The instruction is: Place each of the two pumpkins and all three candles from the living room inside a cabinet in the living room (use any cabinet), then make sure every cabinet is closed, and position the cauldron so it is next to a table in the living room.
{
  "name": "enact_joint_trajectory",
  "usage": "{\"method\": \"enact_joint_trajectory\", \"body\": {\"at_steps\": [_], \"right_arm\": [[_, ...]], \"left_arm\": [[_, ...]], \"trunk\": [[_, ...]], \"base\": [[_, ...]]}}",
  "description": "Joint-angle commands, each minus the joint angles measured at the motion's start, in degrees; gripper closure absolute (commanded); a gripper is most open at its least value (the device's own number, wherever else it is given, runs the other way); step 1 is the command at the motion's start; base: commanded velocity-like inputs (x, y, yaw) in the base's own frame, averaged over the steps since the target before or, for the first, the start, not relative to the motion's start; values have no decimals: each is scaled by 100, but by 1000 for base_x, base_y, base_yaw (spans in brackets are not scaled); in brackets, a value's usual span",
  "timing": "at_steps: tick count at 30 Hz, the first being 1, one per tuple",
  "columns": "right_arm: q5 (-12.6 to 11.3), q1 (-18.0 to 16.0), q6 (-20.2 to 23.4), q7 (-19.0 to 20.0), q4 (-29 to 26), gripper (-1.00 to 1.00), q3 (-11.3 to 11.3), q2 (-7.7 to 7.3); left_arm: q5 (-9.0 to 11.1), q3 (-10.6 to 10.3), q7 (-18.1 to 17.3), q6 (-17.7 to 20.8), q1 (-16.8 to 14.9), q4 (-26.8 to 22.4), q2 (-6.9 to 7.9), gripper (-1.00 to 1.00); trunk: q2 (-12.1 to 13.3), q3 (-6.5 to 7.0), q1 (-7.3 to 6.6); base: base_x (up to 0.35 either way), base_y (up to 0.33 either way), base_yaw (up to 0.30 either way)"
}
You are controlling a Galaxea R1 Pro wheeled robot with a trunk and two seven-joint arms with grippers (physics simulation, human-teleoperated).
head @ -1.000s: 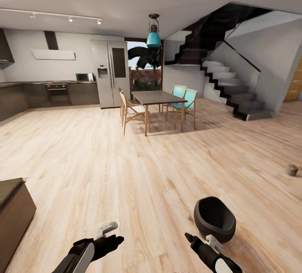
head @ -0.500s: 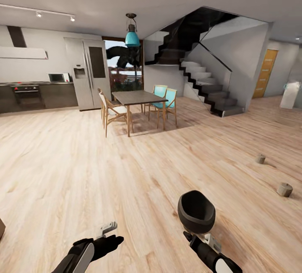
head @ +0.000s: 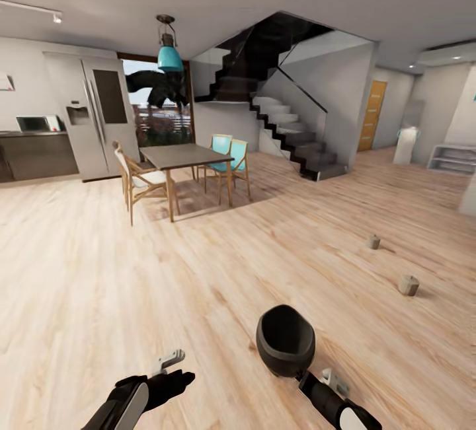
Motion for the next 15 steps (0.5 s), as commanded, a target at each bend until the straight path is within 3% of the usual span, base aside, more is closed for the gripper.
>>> {"method": "enact_joint_trajectory", "body": {"at_steps": [1, 8, 15], "right_arm": [[-42, -5, 11, 4, 0, -100, 26, -5], [-43, -5, 11, 5, 7, -100, 26, -5], [-42, -5, 11, 5, 9, -100, 26, -11]], "left_arm": [[-4, -1, -10, 24, -1, -8, 3, -100], [-7, -1, -14, 20, -1, -8, 3, -100], [-5, -1, -13, 16, -1, -8, 3, -100]], "trunk": [[-2, -6, 3], [-2, -6, 3], [-2, -6, 3]], "base": [[325, 0, -297], [312, 0, -297], [134, 0, -297]]}}
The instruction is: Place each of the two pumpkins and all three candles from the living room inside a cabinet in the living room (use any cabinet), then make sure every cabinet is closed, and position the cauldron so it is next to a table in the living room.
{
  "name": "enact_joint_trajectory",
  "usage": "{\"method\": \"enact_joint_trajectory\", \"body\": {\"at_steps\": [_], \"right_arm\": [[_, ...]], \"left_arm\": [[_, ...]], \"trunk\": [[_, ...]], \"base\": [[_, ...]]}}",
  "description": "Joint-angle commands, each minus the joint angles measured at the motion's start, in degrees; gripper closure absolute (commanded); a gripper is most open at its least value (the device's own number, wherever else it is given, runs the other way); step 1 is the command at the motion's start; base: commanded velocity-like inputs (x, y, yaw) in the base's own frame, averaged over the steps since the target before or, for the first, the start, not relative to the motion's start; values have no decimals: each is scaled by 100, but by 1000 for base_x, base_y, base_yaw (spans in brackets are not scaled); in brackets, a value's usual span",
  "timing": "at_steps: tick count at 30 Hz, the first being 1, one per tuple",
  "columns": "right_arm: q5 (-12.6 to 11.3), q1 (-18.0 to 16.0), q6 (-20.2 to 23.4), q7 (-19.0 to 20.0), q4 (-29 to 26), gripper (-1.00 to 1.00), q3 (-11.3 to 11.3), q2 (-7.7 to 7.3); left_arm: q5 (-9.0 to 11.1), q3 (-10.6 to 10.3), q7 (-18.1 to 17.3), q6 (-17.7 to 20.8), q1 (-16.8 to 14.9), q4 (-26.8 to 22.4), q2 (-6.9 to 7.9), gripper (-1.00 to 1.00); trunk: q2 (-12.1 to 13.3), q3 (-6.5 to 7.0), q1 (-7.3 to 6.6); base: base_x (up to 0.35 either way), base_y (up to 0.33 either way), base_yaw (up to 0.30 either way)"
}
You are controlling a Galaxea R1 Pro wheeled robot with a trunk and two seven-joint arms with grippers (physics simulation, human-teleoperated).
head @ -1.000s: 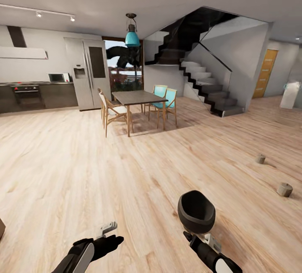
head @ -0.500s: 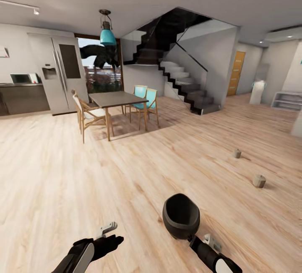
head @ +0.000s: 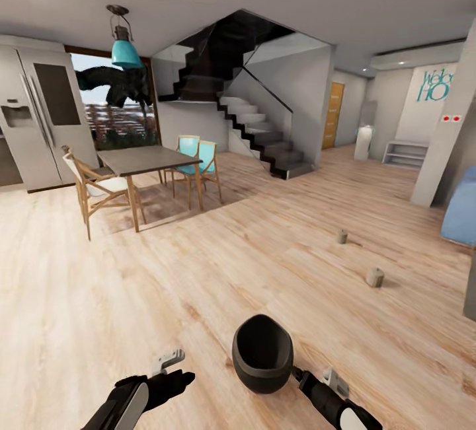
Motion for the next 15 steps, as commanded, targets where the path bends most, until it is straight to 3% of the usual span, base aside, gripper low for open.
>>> {"method": "enact_joint_trajectory", "body": {"at_steps": [1, 15], "right_arm": [[-43, -5, 11, 3, -1, -100, 26, -15], [-51, -5, 11, 29, -2, -100, 26, -31]], "left_arm": [[-3, -1, -8, 25, -1, -8, 2, -100], [-3, -1, -14, 23, -1, -8, 11, -100]], "trunk": [[-3, -6, 0], [-3, -18, 0]], "base": [[125, 0, -297], [239, 0, -289]]}}
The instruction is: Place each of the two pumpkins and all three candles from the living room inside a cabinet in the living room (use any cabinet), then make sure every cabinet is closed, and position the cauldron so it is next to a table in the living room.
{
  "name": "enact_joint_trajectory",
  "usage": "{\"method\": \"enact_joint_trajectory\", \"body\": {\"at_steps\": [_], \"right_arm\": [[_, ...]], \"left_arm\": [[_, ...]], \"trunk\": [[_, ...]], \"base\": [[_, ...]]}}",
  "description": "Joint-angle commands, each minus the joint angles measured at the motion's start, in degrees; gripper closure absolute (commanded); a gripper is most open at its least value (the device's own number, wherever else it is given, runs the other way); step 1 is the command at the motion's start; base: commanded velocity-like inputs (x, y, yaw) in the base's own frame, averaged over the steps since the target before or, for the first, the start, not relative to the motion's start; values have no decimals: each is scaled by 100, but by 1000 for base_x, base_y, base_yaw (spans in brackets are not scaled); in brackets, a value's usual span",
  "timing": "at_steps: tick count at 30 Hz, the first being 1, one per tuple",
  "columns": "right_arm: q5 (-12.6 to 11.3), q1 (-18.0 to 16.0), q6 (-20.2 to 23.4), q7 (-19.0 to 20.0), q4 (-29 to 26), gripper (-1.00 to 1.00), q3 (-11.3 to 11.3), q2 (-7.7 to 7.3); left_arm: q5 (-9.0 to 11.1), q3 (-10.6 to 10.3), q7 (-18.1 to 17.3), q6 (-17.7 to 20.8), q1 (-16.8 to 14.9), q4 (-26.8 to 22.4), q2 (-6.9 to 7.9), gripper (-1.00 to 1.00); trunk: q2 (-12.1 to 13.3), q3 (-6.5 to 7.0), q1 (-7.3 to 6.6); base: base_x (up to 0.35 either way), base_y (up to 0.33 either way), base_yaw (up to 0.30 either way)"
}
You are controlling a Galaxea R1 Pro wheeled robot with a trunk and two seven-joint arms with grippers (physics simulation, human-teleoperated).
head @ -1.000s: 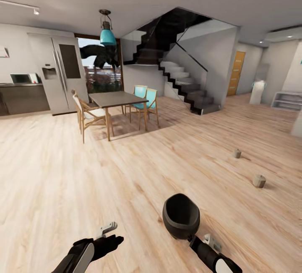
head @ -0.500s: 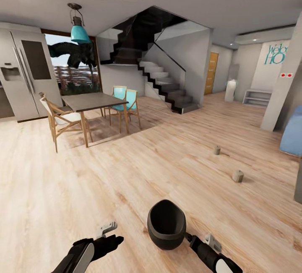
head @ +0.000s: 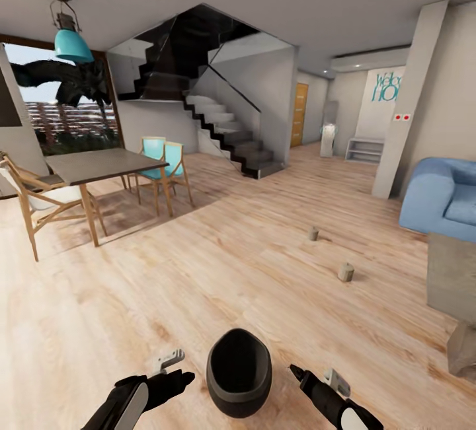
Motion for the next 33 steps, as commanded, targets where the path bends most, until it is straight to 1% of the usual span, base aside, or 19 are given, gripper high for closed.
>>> {"method": "enact_joint_trajectory", "body": {"at_steps": [1, 5, 8, 12, 19, 25, 33], "right_arm": [[-43, -4, 11, 3, -3, -100, 26, -5], [-40, -4, 11, 3, -6, -100, 26, -3], [-36, -4, 11, 3, -7, -100, 26, -1], [-35, -4, 11, 3, -8, -100, 26, 0], [-34, -4, 11, 3, -8, -100, 26, 0], [-33, -4, 11, 3, -8, -100, 26, 0], [-27, -4, 11, 3, -8, -100, 30, 0]], "left_arm": [[-2, -4, -9, 23, -1, -8, 2, -100], [6, -1, -7, 26, -1, -8, -2, -100], [15, -1, -9, 24, -1, -8, -3, -100], [17, 7, -9, 23, -1, 22, -2, -100], [-1, 5, -10, 24, -1, 111, -5, -100], [-2, 2, -17, 23, -1, 115, -5, -100], [7, 6, -10, 23, -1, 115, -5, -100]], "trunk": [[-3, -11, 1], [-3, -36, 1], [-3, -46, 1], [-3, -49, 1], [-3, -49, 1], [-3, -49, 1], [-3, -49, 1]], "base": [[123, 0, -241], [147, 0, -226], [59, 0, -105], [180, 0, -21], [306, 0, -2], [131, 8, 0], [248, 37, 0]]}}
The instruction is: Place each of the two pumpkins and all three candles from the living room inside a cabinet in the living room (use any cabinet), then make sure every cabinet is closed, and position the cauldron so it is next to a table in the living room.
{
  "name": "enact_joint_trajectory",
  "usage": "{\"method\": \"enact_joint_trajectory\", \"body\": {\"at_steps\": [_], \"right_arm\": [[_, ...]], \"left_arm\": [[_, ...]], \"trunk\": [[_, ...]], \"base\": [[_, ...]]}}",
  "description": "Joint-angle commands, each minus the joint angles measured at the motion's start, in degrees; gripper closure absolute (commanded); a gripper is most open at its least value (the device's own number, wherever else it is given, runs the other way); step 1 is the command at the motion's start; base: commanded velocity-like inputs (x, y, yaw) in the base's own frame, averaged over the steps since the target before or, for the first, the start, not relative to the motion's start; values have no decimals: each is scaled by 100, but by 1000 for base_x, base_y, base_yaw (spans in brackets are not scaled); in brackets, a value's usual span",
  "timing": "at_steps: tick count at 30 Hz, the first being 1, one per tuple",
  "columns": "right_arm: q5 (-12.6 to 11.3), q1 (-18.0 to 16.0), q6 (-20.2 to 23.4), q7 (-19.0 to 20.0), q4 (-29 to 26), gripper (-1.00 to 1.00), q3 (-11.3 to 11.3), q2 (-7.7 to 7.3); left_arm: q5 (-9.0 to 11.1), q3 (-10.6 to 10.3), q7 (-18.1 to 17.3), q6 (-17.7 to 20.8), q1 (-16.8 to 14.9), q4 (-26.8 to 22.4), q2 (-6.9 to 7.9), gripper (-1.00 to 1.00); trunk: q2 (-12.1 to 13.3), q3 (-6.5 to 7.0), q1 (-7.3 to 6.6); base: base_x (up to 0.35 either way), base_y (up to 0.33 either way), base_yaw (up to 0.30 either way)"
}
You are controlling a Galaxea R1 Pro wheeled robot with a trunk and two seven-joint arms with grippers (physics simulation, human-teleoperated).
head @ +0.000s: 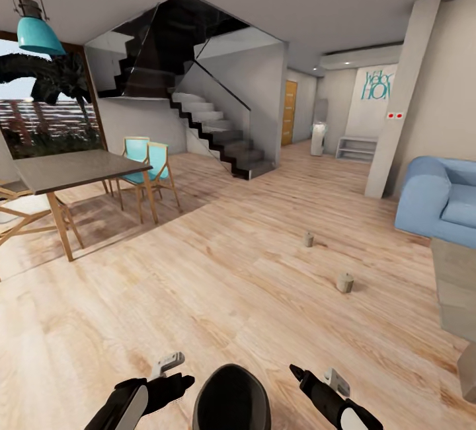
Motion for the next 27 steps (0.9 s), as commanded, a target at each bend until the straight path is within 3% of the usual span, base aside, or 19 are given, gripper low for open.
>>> {"method": "enact_joint_trajectory", "body": {"at_steps": [1, 18, 27], "right_arm": [[-43, -3, 11, 1, -3, -100, 27, -6], [-24, -3, -6, -26, -3, -100, 29, 2], [13, -3, -7, -21, -3, -100, 30, 7]], "left_arm": [[-1, -6, -11, 21, -2, -5, 3, -100], [-1, -8, -17, 21, -2, -5, -14, -100], [-4, 18, -26, -81, -2, -5, 2, -100]], "trunk": [[-2, -6, 2], [-2, -6, 2], [-363, -168, 200]], "base": [[239, 33, 0], [39, 4, 0], [0, 0, 0]]}}
